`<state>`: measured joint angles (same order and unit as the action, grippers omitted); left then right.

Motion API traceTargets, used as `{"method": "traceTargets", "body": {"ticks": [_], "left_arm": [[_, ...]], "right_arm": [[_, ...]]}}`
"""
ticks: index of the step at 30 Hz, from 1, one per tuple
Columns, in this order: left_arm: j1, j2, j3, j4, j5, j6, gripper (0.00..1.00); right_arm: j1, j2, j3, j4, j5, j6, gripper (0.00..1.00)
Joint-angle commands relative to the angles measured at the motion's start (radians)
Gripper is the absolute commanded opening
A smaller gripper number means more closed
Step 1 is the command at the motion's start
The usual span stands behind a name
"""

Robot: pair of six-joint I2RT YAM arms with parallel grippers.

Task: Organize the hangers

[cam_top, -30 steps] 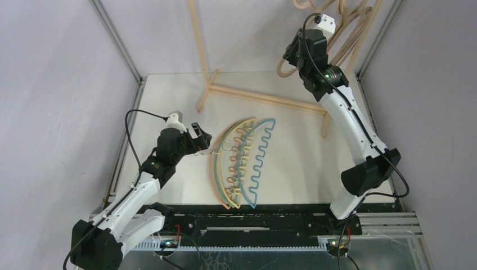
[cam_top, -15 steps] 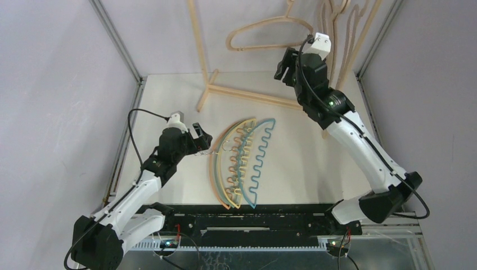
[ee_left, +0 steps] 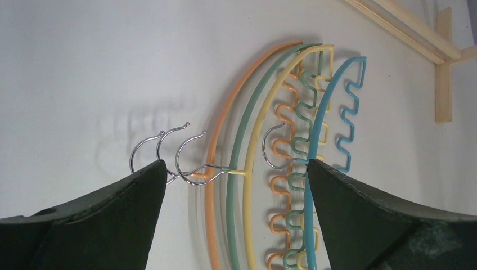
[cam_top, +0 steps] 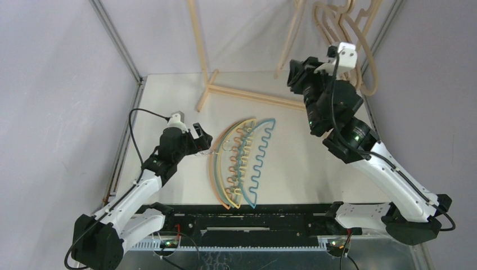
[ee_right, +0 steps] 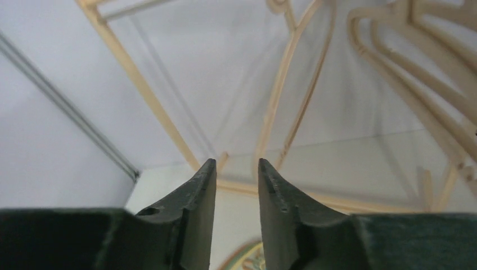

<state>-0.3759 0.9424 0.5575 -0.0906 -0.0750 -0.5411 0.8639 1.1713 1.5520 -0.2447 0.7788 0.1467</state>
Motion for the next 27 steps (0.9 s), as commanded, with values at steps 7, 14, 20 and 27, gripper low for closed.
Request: {"method": "traceTargets", "body": {"ticks": [7, 14, 20, 27], "left_arm": [[-0.006, -0.017, 0.041, 0.037, 0.007, 0.010, 1.00], [-0.006, -0.026, 0.051, 0.038, 0.007, 0.007, 0.99], [-0.006, -0.023, 0.062, 0.035, 0.001, 0.013, 1.00], [-0.005, -0.020, 0.058, 0.034, -0.003, 0.016, 1.00]], "right_arm": [[-0.196, 0.188, 0.252, 0.043, -0.293, 0.037, 0.18], [-0.339, 0.394, 0.437, 0.007, -0.582, 0.180, 0.00], [-0.355, 0.561, 0.544, 0.072, -0.668, 0.219, 0.00], [-0.345, 0.796, 0.810, 0.042, -0.513, 0.109, 0.01]]}}
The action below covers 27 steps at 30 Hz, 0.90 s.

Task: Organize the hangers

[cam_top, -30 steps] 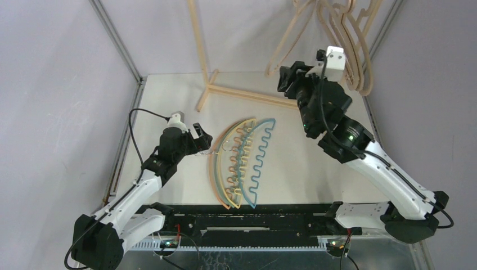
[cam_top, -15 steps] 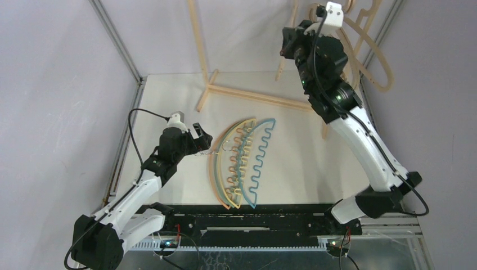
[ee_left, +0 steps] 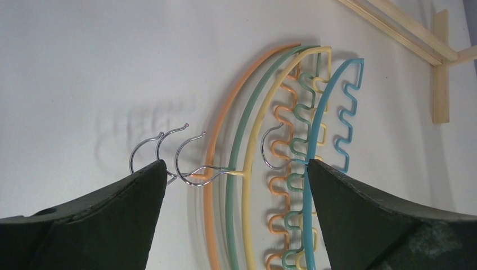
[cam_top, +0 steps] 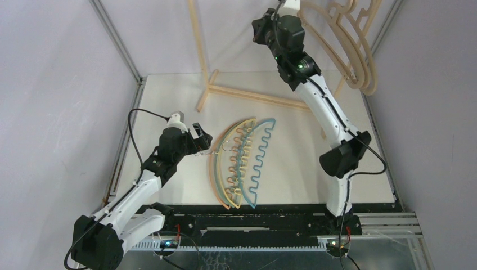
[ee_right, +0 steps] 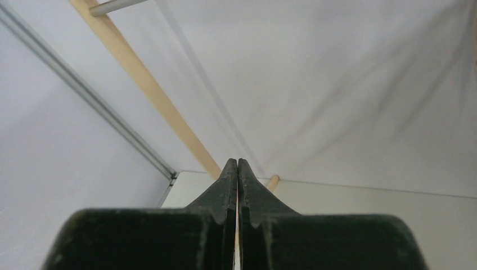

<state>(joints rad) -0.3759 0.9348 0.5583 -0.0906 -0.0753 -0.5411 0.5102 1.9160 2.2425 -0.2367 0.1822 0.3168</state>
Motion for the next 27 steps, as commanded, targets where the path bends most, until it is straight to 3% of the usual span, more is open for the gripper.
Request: {"method": "traceTargets", "body": {"ticks": [1, 6, 11, 19, 27], "left_arm": [[-0.006, -0.009, 0.057, 0.034, -0.004, 0.016, 1.00], [-0.006, 0.004, 0.056, 0.036, 0.004, 0.017, 1.00], [-0.005, 0.007, 0.041, 0.054, -0.001, 0.015, 1.00], [-0.006, 0.028, 0.034, 0.064, -0.001, 0.014, 1.00], [-0.005, 0.056, 0.032, 0.075, 0.012, 0.012, 1.00]], "right_arm": [[0.013, 0.064, 0.126, 0.052, 0.118, -0.088, 0.01], [0.014, 0.098, 0.113, 0.129, 0.312, -0.226, 0.02], [-0.026, 0.076, 0.019, 0.212, 0.406, -0.309, 0.02], [-0.113, 0.030, -0.069, 0.249, 0.440, -0.371, 0.01], [-0.188, -0.102, -0.298, 0.344, 0.482, -0.366, 0.01]]}}
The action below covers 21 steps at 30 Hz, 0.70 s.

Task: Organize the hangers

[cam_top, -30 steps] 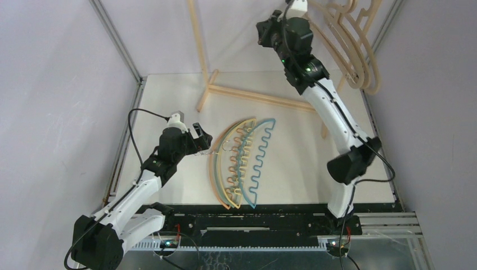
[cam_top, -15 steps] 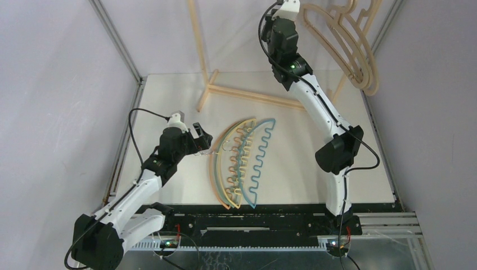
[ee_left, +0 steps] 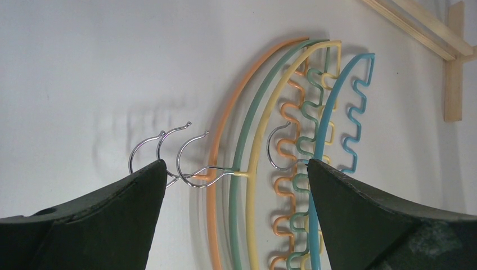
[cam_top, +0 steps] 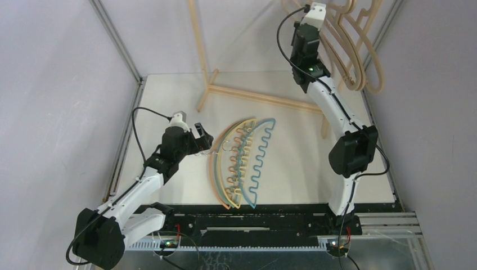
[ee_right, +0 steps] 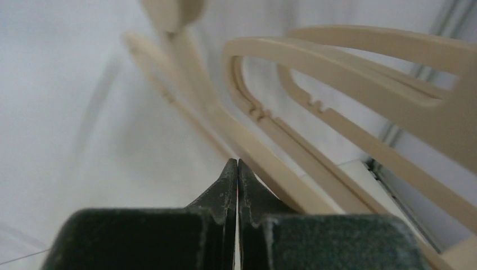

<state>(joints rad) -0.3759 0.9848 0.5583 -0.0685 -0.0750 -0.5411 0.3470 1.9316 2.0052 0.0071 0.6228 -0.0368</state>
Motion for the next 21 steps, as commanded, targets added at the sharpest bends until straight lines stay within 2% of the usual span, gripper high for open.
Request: {"method": "traceTargets", "body": {"ticks": [1, 6, 12, 15, 21], "left_arm": [[-0.006, 0.009, 0.032, 0.055, 0.013, 0.011, 0.99], [-0.006, 0.023, 0.034, 0.062, 0.028, 0.004, 1.00], [-0.006, 0.015, 0.026, 0.064, 0.035, 0.002, 1.00], [-0.006, 0.012, 0.024, 0.065, 0.028, 0.003, 1.00], [-0.005, 0.025, 0.025, 0.074, 0.015, 0.001, 1.00]], "right_arm": [[-0.035, -0.139, -0.094, 0.110, 0.044, -0.005, 0.01], [-0.059, -0.250, -0.263, 0.187, 0.102, 0.006, 0.01], [-0.104, -0.338, -0.371, 0.220, 0.144, 0.047, 0.00], [-0.129, -0.361, -0.375, 0.153, 0.062, 0.094, 0.00], [-0.139, -0.362, -0.330, -0.049, -0.235, 0.133, 0.01]]}}
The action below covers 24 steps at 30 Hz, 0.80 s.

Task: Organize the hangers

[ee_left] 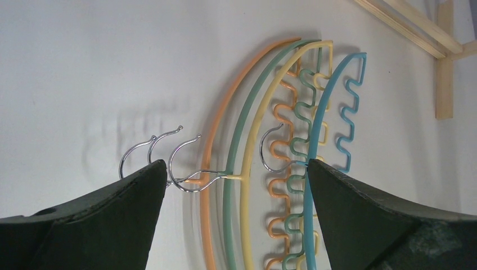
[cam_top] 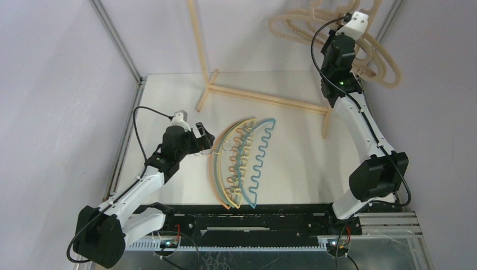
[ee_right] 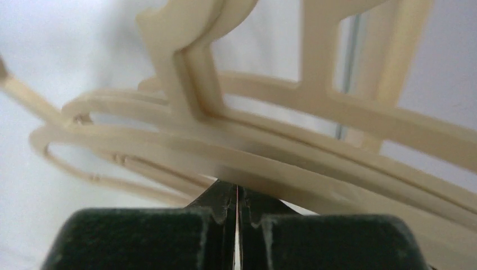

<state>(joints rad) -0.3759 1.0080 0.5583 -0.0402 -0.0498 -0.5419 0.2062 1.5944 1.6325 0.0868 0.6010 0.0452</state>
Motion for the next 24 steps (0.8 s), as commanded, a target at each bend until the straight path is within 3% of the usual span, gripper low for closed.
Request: {"method": "traceTargets", "body": {"ticks": [1, 9, 19, 24], "left_arm": [[-0.006, 0.011, 0.029, 0.046, -0.016, -0.002, 1.00], [-0.005, 0.051, 0.071, 0.040, -0.012, -0.007, 1.00], [-0.006, 0.080, 0.081, 0.042, -0.012, -0.008, 1.00], [-0.006, 0.083, 0.087, 0.042, -0.017, 0.002, 1.00]], "right_arm": [[0.002, -0.032, 0.036, -0.152, -0.252, 0.064, 0.01], [0.004, -0.064, 0.006, -0.293, -0.631, 0.061, 0.08], [0.021, -0.043, 0.013, -0.193, -0.939, 0.147, 0.11], [0.085, -0.001, 0.043, -0.119, -0.888, 0.147, 0.14]]}}
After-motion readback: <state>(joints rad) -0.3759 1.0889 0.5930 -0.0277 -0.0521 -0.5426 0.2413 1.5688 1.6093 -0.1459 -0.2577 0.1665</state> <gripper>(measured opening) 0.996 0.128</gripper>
